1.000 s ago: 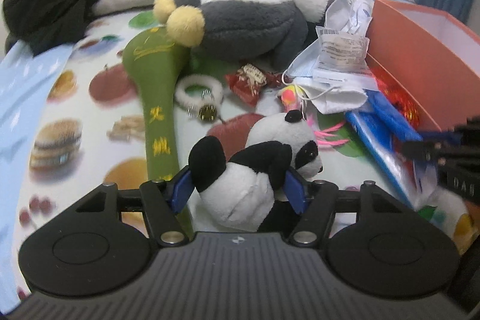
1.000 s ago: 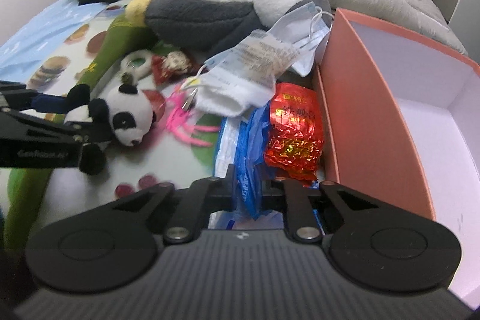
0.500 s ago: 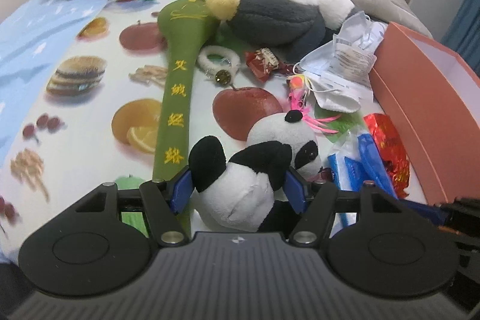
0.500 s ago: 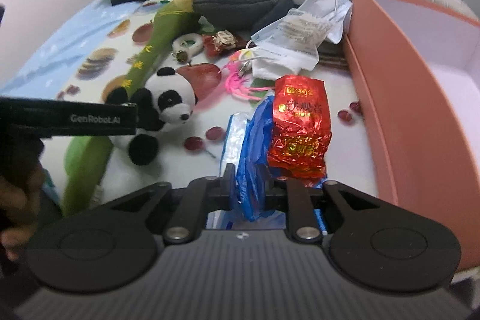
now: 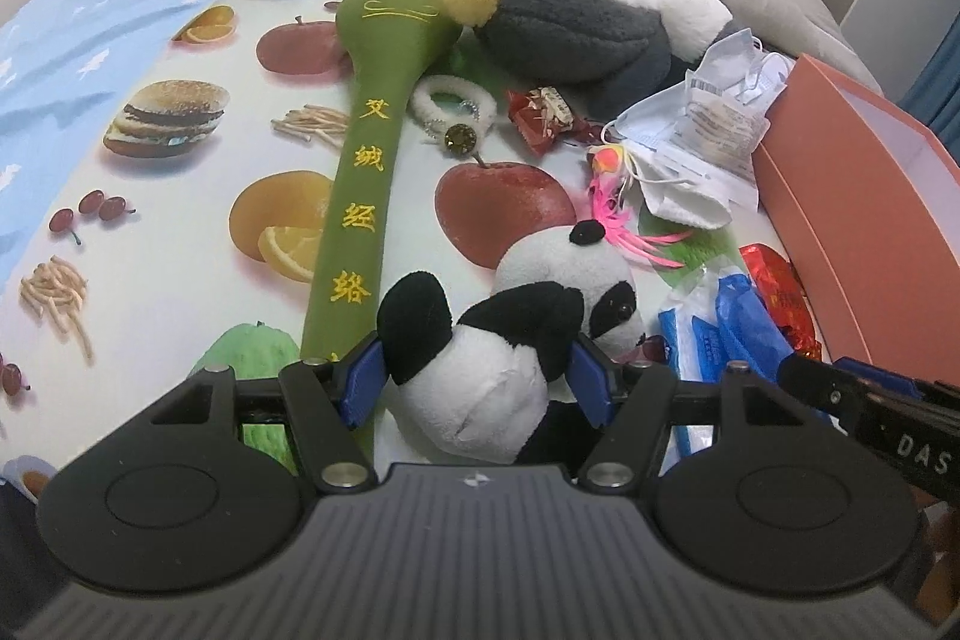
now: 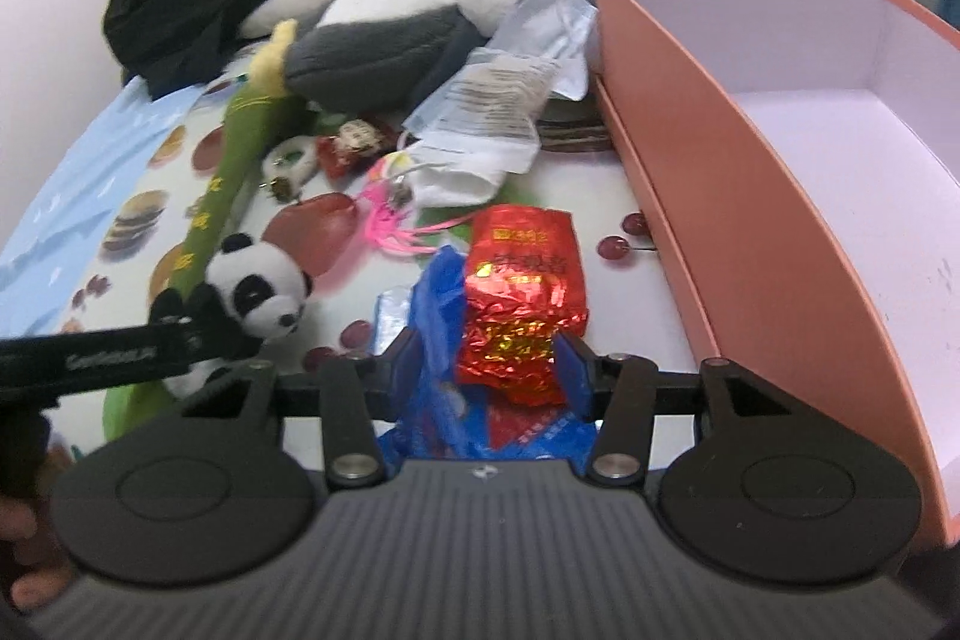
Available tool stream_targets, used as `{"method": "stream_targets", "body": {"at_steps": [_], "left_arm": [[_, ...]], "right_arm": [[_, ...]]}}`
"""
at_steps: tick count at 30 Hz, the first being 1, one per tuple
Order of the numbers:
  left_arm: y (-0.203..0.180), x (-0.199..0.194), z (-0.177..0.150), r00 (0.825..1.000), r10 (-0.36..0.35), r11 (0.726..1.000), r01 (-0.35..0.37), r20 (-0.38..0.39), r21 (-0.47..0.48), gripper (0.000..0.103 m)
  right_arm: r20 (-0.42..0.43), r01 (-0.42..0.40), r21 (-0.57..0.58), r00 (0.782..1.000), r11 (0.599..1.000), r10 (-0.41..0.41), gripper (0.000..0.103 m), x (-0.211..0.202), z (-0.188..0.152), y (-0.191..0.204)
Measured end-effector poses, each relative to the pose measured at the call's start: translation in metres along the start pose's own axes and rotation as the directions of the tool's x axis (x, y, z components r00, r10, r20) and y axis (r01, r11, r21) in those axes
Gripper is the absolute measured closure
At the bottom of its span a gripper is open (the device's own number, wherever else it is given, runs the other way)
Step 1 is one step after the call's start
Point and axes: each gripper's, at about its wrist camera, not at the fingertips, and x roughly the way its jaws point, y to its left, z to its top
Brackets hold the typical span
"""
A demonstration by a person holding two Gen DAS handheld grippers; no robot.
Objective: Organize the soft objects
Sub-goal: 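Close the right tool on the red tea packet and lift it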
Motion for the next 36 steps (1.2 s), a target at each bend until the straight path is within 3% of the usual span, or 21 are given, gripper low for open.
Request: {"method": "stream_targets", "body": {"at_steps": [3,17,36], "left_arm": [[-0.001,-0.001,0.0,1.0,0.0,1.0,0.0,-0.003,-0.006,0.034],[-0.004,-0.004,0.001,1.0,-0.009,1.0,0.009,0.0,-0.008,0.034],[-0.007,-0.006,0.001,1.0,-0.013,1.0,0.013,0.008,-0.011,0.034]], "right_arm": [[0.013,0.018,0.014,1.0,1.0,-0.018,0.037,0.0,0.001,-0.003],[0.097,0.005,0.138,0.995,0.99,-0.018,0.037,-0.016,0.006,-0.016],[0.066,0.066,0.254,0.994,0.965,-0.085,0.046,0.008,-0.004,-0.022]]}}
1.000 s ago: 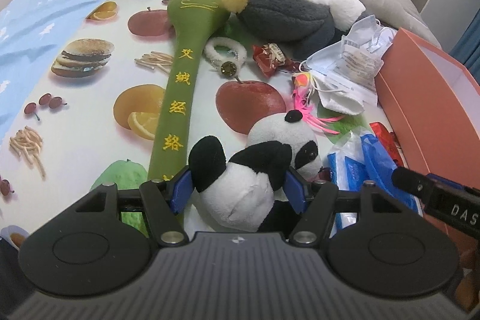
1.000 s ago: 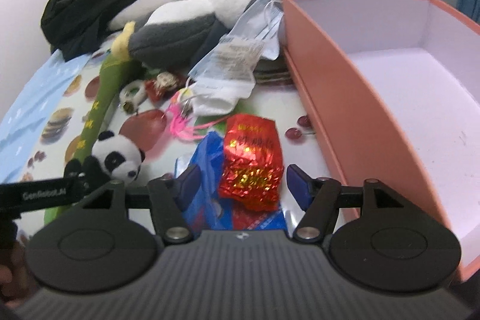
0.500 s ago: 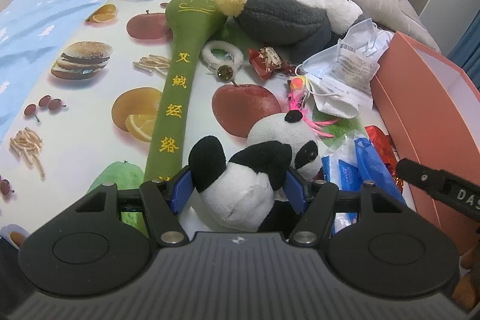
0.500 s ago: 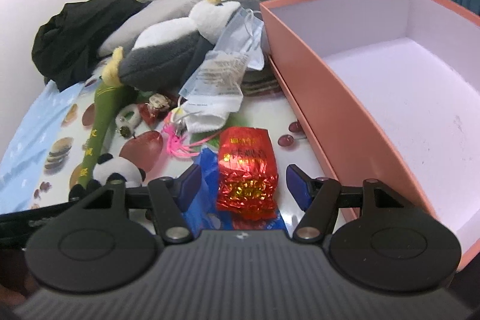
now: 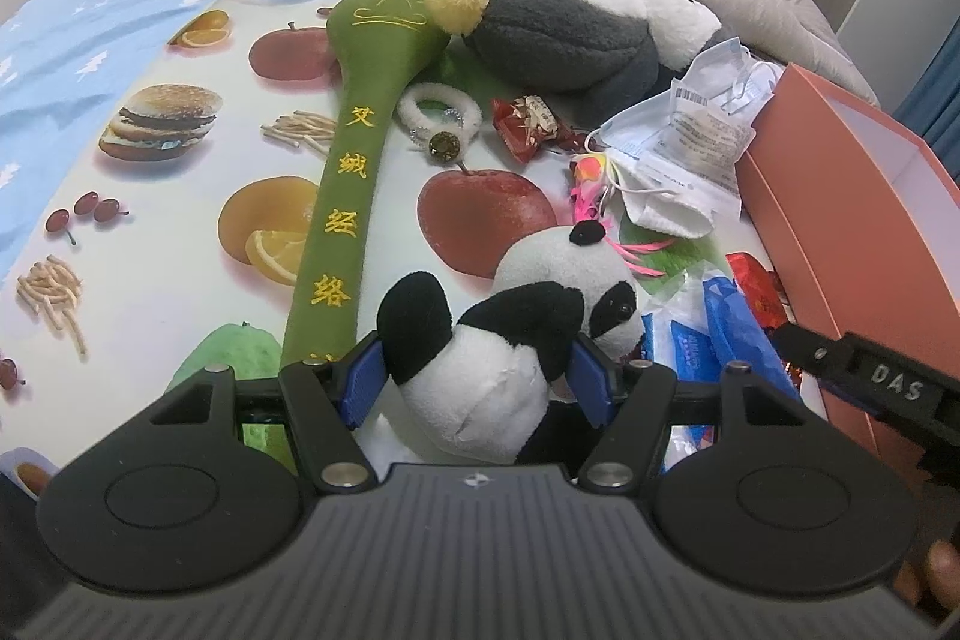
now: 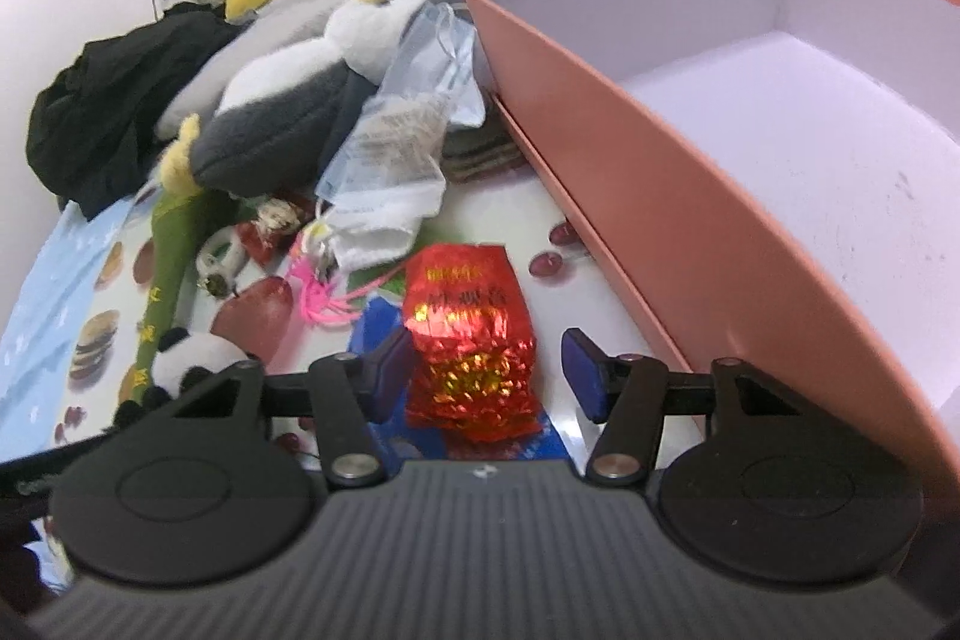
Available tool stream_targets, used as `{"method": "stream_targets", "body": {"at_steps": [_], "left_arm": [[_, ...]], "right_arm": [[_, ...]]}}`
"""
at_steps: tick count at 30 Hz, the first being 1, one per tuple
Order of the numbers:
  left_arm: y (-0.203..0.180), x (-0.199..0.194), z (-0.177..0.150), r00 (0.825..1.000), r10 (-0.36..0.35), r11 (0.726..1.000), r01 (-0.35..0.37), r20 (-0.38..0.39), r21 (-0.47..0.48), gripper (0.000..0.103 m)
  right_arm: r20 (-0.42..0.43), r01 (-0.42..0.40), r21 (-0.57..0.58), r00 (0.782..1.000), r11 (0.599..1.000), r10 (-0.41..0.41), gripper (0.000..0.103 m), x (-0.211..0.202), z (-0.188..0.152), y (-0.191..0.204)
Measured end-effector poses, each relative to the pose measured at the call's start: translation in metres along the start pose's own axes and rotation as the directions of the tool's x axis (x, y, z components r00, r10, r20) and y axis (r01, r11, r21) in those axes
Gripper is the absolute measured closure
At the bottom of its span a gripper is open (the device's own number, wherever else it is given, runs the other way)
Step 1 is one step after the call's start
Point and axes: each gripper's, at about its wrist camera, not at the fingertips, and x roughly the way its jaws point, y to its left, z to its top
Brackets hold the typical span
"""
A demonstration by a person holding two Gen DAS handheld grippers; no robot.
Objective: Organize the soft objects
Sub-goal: 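Close the right tool on the red tea packet and lift it, then carry panda and red packet into the box and open both tools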
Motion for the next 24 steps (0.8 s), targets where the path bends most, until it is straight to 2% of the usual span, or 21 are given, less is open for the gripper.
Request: {"method": "stream_targets", "body": {"at_steps": [4,8,11,12,24], "left_arm": [[-0.001,0.0,0.0,1.0,0.0,1.0,0.0,0.001,-0.001,0.034],[-0.001,0.0,0.0,1.0,0.002,1.0,-0.002,0.001,-0.004,0.034],[0.0,-0.001,0.0,1.0,0.003,1.0,-0.003,0.004,-0.008,0.034],[0.0,-0.001,0.0,1.0,0.003,1.0,-0.003,0.005,-0.01,0.034],[-0.01,-0.019,0.011,0.999,-0.045,0.999,0.046,0.01,-0.027,0.034]], "right_arm": [[-0.036,-0.016,0.016,0.999,1.0,0.016,0.044,0.009,-0.002,-0.004],[-0.066,-0.034,-0.016,0.997,0.999,0.033,0.045,0.016,-0.005,-0.002],[-0.061,-0.035,-0.047,0.998,0.998,0.032,0.044,0.016,-0.006,-0.001],[-0.057,-0.04,-0.055,0.998,0.998,0.036,0.049,0.016,-0.006,0.0],[-0.011,-0.044,-0.147,0.999,0.988,0.043,0.049,-0.013,0.005,0.004]]}}
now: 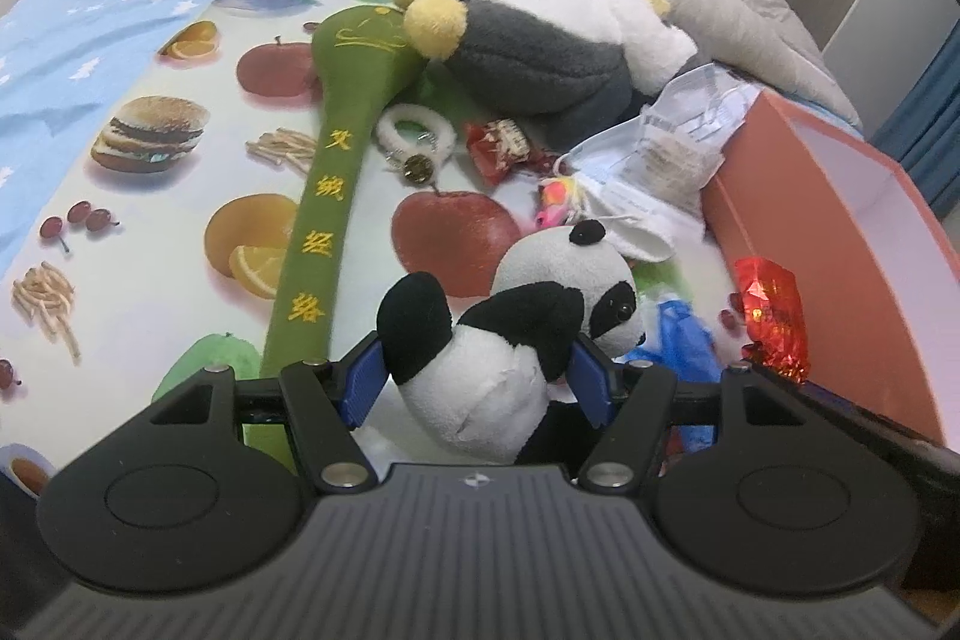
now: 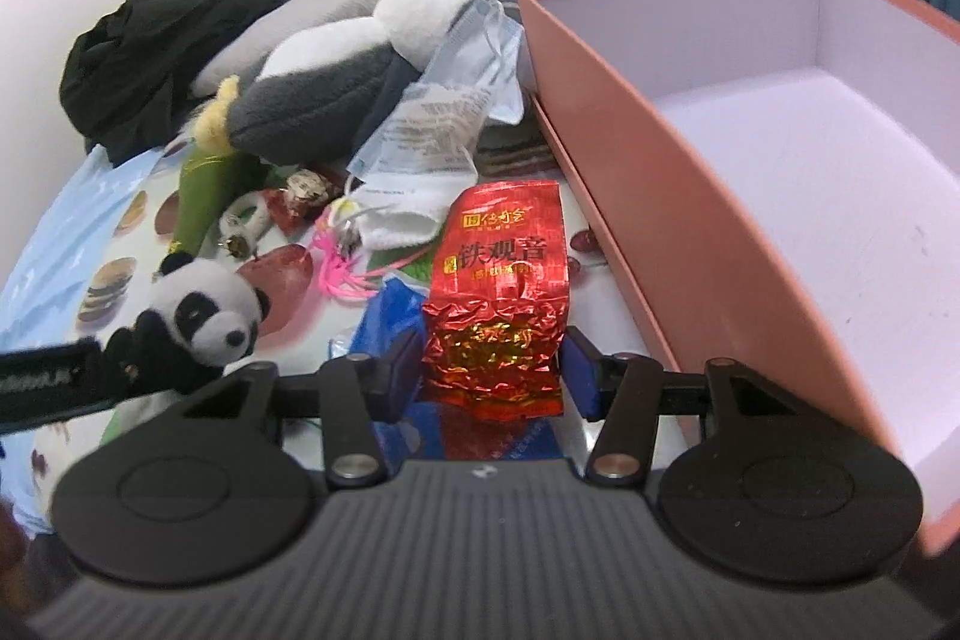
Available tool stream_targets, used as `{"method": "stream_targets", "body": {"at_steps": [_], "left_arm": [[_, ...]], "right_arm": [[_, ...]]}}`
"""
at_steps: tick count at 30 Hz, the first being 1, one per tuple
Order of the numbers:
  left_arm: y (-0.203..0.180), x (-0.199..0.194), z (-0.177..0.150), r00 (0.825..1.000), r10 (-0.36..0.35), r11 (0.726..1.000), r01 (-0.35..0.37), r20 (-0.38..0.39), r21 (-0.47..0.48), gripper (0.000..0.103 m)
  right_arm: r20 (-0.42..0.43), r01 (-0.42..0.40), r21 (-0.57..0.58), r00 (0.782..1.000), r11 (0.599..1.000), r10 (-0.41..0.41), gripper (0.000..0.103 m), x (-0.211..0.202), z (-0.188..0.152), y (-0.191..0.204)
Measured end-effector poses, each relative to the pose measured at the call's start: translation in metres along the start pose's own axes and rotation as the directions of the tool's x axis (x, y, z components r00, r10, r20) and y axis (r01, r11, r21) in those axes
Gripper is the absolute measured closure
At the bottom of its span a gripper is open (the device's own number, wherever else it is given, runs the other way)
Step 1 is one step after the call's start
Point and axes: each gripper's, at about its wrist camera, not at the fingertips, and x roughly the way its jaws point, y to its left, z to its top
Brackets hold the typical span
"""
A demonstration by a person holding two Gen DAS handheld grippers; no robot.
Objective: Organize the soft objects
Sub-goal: 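Carry panda and red packet into the box and open both tools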
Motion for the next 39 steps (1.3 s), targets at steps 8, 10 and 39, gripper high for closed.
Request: {"method": "stream_targets", "body": {"at_steps": [8,10,39], "left_arm": [[-0.017,-0.013,0.015,0.999,-0.049,0.999,0.049,-0.006,-0.002,0.034],[-0.023,-0.017,0.02,0.998,-0.063,0.998,0.063,0.0,0.004,0.034],[-0.198,-0.047,0.12,0.942,-0.334,0.916,0.315,0.038,0.248,0.034]], "right_arm": [[0.027,-0.013,-0.053,1.0,0.998,0.015,0.049,-0.028,0.011,0.006],[0.04,-0.016,-0.065,0.999,0.998,0.019,0.049,-0.036,0.014,0.007],[0.282,0.172,-0.059,0.948,0.983,-0.149,0.049,-0.122,0.131,-0.085]]}}
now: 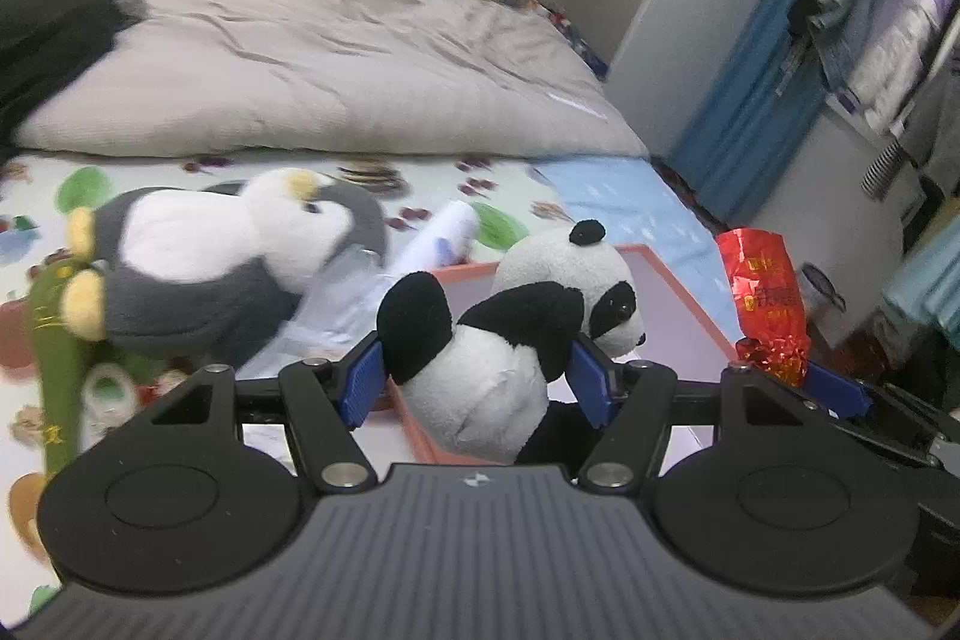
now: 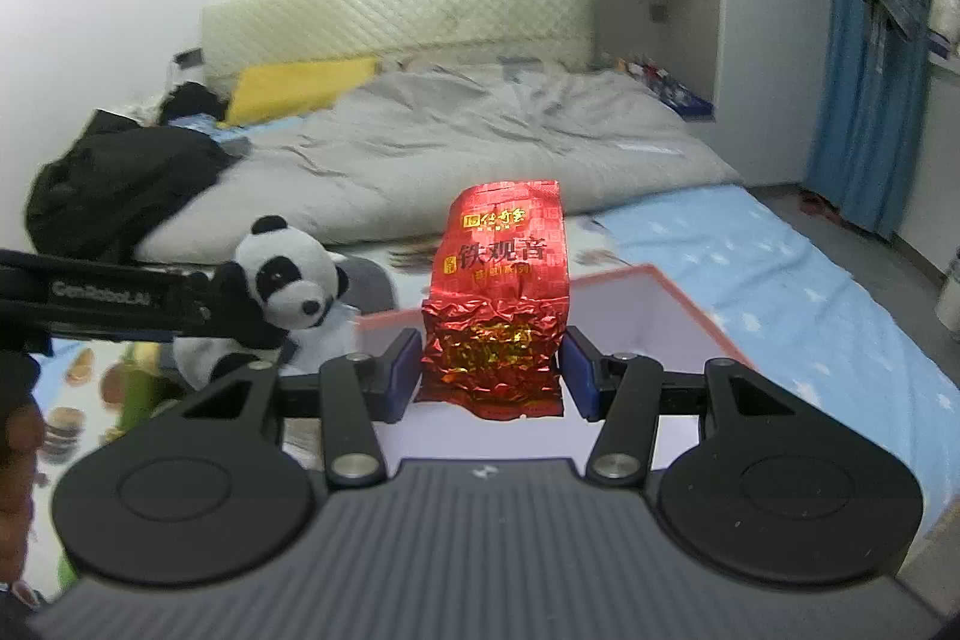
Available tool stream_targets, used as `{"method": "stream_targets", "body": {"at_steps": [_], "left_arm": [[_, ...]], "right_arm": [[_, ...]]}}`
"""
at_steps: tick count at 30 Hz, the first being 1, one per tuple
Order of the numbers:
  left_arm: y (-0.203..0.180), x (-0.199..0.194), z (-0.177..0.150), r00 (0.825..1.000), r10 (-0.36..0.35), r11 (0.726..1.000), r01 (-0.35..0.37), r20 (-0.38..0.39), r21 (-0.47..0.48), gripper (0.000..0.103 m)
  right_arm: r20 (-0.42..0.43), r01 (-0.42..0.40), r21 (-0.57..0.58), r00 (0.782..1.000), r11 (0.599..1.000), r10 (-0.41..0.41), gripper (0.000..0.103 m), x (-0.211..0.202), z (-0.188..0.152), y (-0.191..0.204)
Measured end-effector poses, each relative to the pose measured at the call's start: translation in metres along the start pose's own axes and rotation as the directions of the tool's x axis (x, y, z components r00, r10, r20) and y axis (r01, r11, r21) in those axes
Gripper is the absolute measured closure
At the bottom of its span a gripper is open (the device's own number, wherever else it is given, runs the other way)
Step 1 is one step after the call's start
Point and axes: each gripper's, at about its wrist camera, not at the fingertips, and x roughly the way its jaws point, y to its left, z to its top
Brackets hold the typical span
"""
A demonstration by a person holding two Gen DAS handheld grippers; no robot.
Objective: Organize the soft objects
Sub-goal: 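Carry panda and red packet into the box and open both tools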
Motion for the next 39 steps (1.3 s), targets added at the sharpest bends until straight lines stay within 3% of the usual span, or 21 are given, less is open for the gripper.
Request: {"method": "stream_targets", "body": {"at_steps": [8,12,21,26,29,39], "left_arm": [[-0.038,0.058,-0.007,0.992,-0.038,0.996,0.047,-0.123,0.074,0.034],[-0.051,0.082,-0.017,0.979,-0.052,0.994,0.07,-0.197,0.087,0.034],[-0.053,0.113,-0.037,0.963,-0.028,0.992,0.059,-0.267,0.109,0.033],[-0.05,0.112,-0.036,0.962,-0.03,0.992,0.062,-0.271,0.11,0.024],[-0.049,0.105,-0.034,0.965,-0.058,0.992,0.085,-0.255,0.095,0.024],[-0.044,0.045,-0.031,0.992,-0.075,0.985,0.089,-0.099,0.148,0.024]], "right_arm": [[-0.143,0.065,0.07,0.988,0.995,-0.054,0.049,0.029,-0.022,-0.048],[-0.219,0.085,0.091,0.974,0.992,-0.063,0.049,0.047,-0.04,-0.064],[-0.307,0.095,0.139,0.95,0.986,-0.048,0.049,0.063,-0.075,-0.081],[-0.307,0.079,0.165,0.951,0.983,-0.025,0.044,0.061,-0.073,-0.087],[-0.289,0.079,0.163,0.957,0.983,-0.028,0.043,0.056,-0.07,-0.086],[-0.139,0.015,0.154,0.99,0.988,0.007,0.043,0.017,-0.052,-0.066]]}}
